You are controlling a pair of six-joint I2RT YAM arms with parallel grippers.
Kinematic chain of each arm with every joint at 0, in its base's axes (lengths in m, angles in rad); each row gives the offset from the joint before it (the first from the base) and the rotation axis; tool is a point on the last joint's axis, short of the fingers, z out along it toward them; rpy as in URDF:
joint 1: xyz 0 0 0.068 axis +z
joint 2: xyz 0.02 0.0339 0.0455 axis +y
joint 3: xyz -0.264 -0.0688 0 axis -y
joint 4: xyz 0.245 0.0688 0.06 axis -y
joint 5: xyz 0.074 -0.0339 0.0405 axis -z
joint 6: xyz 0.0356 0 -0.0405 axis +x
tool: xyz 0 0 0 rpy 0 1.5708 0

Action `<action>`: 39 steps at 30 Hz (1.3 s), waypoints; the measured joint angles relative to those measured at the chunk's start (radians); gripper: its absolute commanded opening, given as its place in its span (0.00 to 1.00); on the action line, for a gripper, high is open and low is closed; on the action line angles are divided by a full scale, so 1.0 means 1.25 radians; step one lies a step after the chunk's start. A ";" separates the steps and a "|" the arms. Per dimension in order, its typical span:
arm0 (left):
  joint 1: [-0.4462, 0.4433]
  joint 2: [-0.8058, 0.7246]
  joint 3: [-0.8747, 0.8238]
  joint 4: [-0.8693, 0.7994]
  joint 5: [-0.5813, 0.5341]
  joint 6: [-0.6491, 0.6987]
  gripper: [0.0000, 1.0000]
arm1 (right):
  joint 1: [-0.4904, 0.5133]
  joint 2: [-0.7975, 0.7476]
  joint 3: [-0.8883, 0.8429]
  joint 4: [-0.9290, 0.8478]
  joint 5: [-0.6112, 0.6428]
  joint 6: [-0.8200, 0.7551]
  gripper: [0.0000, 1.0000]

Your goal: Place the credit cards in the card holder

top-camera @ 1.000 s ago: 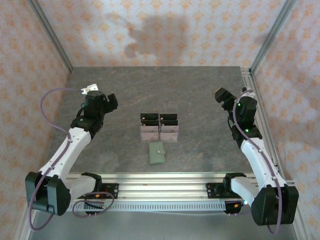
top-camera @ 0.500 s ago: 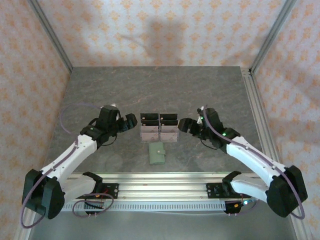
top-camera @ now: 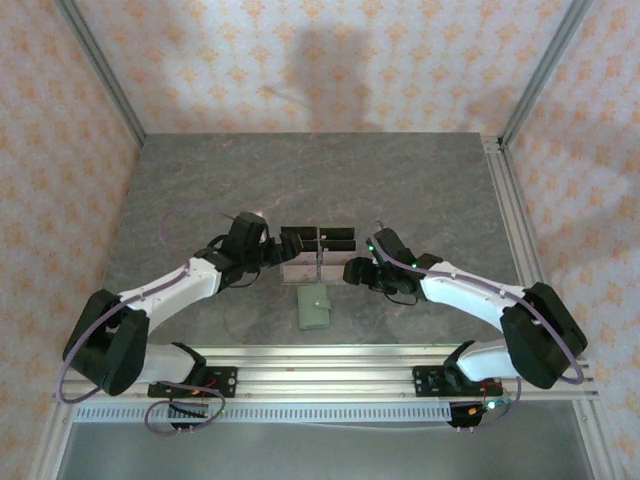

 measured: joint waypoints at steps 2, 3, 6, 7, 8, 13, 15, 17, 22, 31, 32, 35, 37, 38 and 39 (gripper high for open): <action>-0.005 0.032 0.007 0.016 0.005 0.000 1.00 | 0.000 0.015 0.002 0.003 0.005 0.000 0.71; -0.007 0.046 0.013 0.020 0.011 0.000 1.00 | 0.000 0.022 0.002 0.004 0.009 0.000 0.70; -0.017 0.087 0.038 0.033 0.017 0.000 1.00 | 0.000 0.040 0.002 0.008 0.023 0.002 0.66; -0.022 0.099 0.049 0.039 0.019 0.000 1.00 | 0.000 0.042 0.002 0.009 0.030 0.002 0.65; -0.027 0.110 0.059 0.042 0.020 0.000 1.00 | 0.000 0.045 0.002 0.013 0.039 0.005 0.63; -0.051 0.174 0.119 0.058 0.023 0.001 1.00 | -0.001 0.059 0.009 0.031 0.083 0.023 0.53; -0.060 0.199 0.143 0.059 0.023 0.001 1.00 | -0.009 0.061 0.010 0.045 0.096 0.031 0.50; -0.070 0.225 0.170 0.062 0.023 0.001 1.00 | -0.025 0.064 0.010 0.056 0.106 0.041 0.48; -0.092 0.294 0.243 0.073 0.022 0.002 1.00 | -0.102 0.080 0.011 0.089 0.128 0.054 0.45; -0.103 0.397 0.372 0.065 0.016 0.009 1.00 | -0.189 0.130 0.062 0.103 0.128 0.049 0.58; -0.103 0.406 0.385 0.060 0.015 0.009 1.00 | -0.190 0.130 0.063 0.103 0.125 0.047 0.61; -0.103 0.417 0.408 0.050 0.012 0.018 1.00 | -0.190 0.127 0.064 0.100 0.114 0.037 0.67; -0.103 0.416 0.410 0.049 0.010 0.025 1.00 | -0.190 0.109 0.063 0.087 0.098 0.029 0.68; -0.103 0.416 0.409 0.048 0.010 0.027 1.00 | -0.190 0.092 0.059 0.081 0.091 0.026 0.69; -0.103 0.416 0.409 0.045 0.010 0.028 1.00 | -0.190 0.073 0.055 0.071 0.085 0.025 0.69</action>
